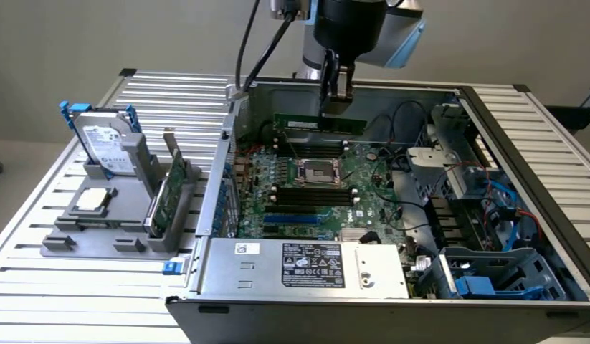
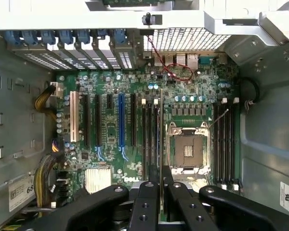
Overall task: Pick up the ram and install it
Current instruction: 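Pick up the ram and move it above insertion slot, then insert the ram into the slot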
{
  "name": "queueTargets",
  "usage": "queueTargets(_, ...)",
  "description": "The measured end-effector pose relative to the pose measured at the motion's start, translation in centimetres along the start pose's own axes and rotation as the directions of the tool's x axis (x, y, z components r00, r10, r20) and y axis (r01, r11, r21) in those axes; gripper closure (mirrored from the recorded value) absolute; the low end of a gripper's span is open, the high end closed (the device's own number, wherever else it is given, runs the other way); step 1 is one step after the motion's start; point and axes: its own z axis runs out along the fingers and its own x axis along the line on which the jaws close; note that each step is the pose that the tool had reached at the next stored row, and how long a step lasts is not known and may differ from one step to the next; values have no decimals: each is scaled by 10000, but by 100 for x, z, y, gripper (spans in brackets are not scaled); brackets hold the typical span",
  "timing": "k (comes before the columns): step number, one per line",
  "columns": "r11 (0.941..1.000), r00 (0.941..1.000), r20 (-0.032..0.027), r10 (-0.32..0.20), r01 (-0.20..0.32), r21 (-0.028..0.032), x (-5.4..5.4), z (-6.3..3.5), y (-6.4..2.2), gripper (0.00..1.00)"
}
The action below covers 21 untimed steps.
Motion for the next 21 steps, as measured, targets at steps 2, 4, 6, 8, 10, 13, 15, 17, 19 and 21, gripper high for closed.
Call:
queueTargets(2, 10000, 10000, 1, 10, -10, 3, -25, 28, -6, 86)
queueTargets(4, 10000, 10000, 0, 16, -16, 16, -49, 51, -14, 86)
queueTargets(6, 10000, 10000, 1, 24, -24, 42, -67, 65, -28, 86)
queueTargets(8, 10000, 10000, 1, 27, -27, 82, -84, 75, -48, 86)
queueTargets(10, 9999, 10000, 0, 31, -31, 120, -100, 88, -69, 86)
queueTargets(13, 9999, 10000, -9, 47, -47, 148, -110, 119, -85, 86)
queueTargets(15, 9999, 10000, -39, 55, -55, 152, -115, 144, -89, 86)
queueTargets(17, 9999, 9999, -97, 60, -58, 154, -115, 150, -89, 86)
queueTargets(19, 9999, 9999, -98, 60, -59, 154, -115, 150, -89, 86)
queueTargets(21, 9999, 9999, -97, 60, -58, 154, -115, 150, -89, 86)
